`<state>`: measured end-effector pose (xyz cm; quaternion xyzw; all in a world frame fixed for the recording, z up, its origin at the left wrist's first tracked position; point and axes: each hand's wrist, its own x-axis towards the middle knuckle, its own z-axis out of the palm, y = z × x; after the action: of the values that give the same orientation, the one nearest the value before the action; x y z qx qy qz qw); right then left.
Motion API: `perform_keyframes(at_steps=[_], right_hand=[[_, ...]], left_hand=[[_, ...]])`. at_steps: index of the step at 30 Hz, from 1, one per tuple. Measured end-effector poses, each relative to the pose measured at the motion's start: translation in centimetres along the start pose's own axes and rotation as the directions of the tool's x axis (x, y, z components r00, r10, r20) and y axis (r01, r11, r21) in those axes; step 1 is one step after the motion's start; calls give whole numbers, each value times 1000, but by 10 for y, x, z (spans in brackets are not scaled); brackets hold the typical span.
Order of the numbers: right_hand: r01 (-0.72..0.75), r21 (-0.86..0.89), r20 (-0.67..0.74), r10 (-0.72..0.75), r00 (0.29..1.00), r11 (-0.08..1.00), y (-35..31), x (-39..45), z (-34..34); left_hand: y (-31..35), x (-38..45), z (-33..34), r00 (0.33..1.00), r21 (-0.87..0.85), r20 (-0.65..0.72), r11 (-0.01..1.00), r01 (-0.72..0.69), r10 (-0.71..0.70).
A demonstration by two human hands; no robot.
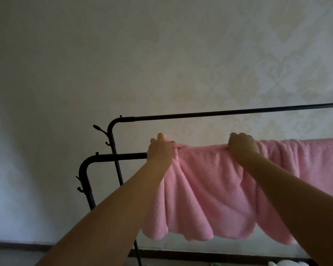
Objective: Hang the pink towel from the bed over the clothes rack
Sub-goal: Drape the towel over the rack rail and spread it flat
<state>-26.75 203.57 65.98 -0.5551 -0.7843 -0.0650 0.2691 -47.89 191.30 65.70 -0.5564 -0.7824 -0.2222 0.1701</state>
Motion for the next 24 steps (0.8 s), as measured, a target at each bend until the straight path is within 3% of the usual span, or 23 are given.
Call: perform_keyframes(at_steps=[4, 7, 9, 15, 21, 24], right_hand=[[226, 134, 22, -231, 973, 965, -35, -8, 0], [385, 208, 75, -407, 910, 899, -67, -13, 6], [423, 228, 64, -448, 892, 877, -86, -16, 14], [325, 234, -72, -317, 946, 916, -124, -18, 36], [259, 141, -5, -260, 965, 956, -123, -10, 33], [154, 135, -1, -155, 988, 979, -101, -10, 28]], left_hand=[[-1, -4, -3, 999, 68, 30, 997, 20, -22], [-1, -4, -3, 999, 95, 40, 995, -4, 0], [-2, -4, -1, 999, 91, 47, 996, -15, 11], [-14, -1, -1, 998, 96, 45, 994, -56, 52], [-45, 2, -2, 994, 133, 14, 985, -107, 106], [-69, 2, -6, 994, 158, 2, 982, -104, 105]])
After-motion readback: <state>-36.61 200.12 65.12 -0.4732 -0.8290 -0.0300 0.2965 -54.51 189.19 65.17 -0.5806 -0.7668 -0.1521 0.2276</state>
